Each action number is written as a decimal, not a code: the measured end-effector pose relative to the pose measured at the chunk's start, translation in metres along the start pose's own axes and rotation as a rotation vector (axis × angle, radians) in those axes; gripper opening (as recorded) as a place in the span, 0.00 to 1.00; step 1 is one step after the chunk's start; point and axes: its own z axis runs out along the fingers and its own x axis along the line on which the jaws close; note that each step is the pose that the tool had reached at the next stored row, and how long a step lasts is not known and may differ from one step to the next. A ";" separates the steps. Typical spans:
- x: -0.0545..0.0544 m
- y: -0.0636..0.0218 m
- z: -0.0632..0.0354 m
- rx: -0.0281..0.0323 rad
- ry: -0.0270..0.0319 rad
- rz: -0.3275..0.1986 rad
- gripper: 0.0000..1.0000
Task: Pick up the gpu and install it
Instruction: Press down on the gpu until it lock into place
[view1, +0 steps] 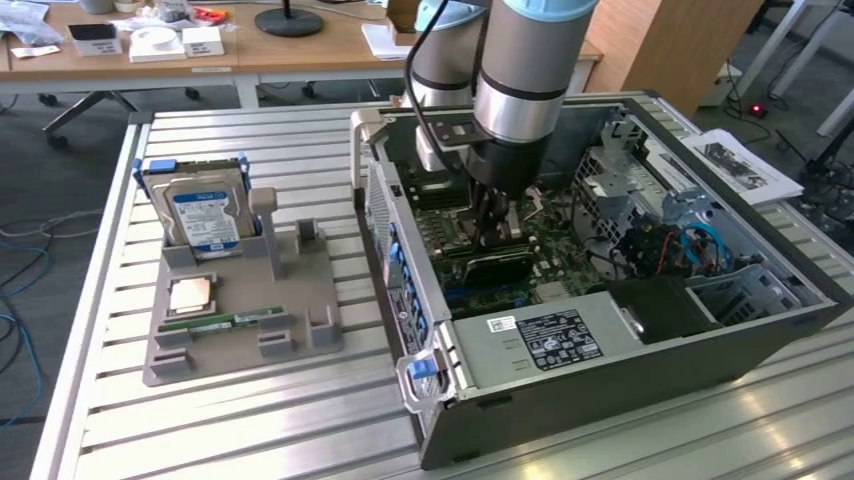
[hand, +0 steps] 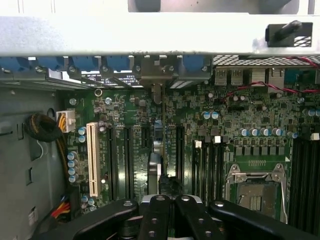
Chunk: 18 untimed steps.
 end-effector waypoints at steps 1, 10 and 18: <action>0.000 0.0000 0.0006 0.0001 -0.0001 0.000 0.11; 0.000 0.0009 0.0035 -0.0001 0.0001 0.000 0.11; 0.000 0.0017 0.0055 -0.0001 0.0001 0.000 0.11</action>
